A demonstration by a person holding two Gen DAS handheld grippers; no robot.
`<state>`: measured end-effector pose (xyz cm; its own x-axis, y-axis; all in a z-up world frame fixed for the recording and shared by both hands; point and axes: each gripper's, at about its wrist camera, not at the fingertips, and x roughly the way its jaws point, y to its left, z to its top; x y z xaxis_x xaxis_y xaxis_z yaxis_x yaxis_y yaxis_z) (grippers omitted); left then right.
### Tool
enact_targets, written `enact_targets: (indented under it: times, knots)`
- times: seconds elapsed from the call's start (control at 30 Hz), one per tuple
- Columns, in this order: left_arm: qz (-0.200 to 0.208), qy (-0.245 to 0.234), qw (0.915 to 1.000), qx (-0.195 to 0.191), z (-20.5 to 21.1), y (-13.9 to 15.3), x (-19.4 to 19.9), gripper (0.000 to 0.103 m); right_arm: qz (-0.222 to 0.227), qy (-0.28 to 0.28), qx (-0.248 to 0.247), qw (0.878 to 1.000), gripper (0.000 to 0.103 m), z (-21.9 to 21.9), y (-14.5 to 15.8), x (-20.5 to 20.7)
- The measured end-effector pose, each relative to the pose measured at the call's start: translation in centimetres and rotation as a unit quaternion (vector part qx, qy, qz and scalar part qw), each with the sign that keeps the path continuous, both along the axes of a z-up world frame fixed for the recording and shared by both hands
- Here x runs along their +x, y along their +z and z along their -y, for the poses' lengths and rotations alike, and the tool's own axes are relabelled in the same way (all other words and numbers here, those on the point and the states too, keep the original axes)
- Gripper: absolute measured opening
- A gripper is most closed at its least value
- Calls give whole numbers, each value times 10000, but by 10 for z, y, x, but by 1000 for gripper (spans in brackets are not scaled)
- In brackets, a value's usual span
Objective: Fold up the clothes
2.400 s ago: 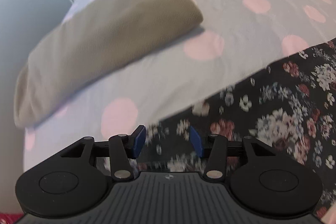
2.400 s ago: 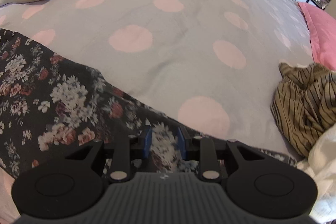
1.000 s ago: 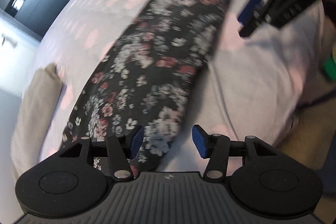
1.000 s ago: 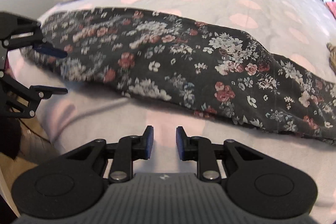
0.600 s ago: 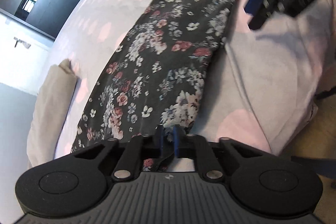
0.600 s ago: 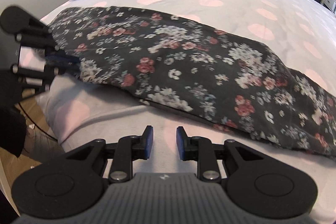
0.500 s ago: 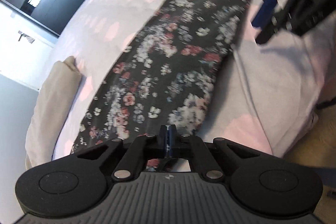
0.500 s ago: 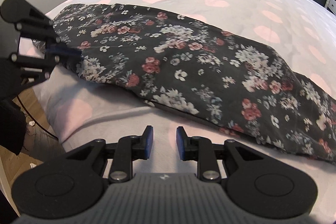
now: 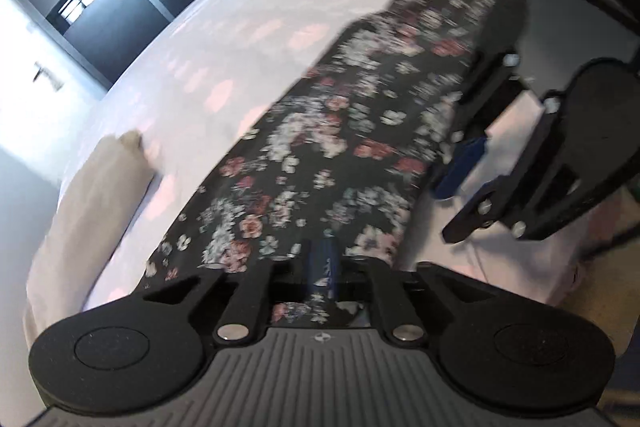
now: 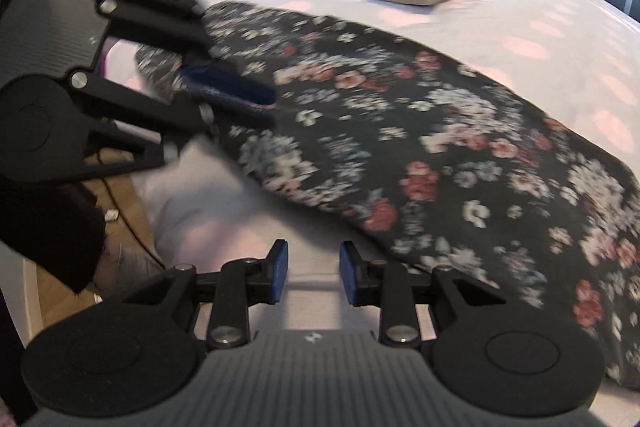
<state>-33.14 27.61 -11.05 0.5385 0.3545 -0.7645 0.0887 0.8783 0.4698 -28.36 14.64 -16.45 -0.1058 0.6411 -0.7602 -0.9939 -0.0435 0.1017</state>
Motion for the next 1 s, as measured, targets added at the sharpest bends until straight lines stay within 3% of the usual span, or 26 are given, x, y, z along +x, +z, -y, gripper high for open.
enact_targets:
  times: [0.03,0.17,0.23,0.37,0.4,0.43,0.57,0.67,0.8,1.0]
  knots:
    - [-82,-91,9999,17,3,-4,-1,29,55,84,48,9999,32,-1,-2,-3]
    - [-342,-320,9987,215,10,-17,-4,32,282,218,351,9987,30,-7,-2,-11]
    - [-370,-344,9981,339,11,-23,-6,43,375,113,588,9975,29,-11,3,-8]
    - [-246,-177,9972,688,12,-34,-8,42,18,-355,924,9951,29,-19,19,12]
    - [-191,-69,9972,714,9,-34,-7,36,-78,-444,940,9945,29,-21,22,16]
    - [-123,73,9976,676,5,-32,-5,23,-110,-483,932,9944,29,-23,23,19]
    - [271,713,9970,-151,-25,-9,-4,6,-152,-304,747,9966,30,-28,22,20]
    - [439,1004,9924,-556,-42,1,-5,5,-169,30,602,9980,30,-31,18,15]
    - [413,1013,9923,-580,-45,-1,0,5,-81,227,503,9984,30,-37,11,5]
    - [529,1125,9855,-1155,-71,11,-3,5,-524,249,393,9975,30,-65,6,2]
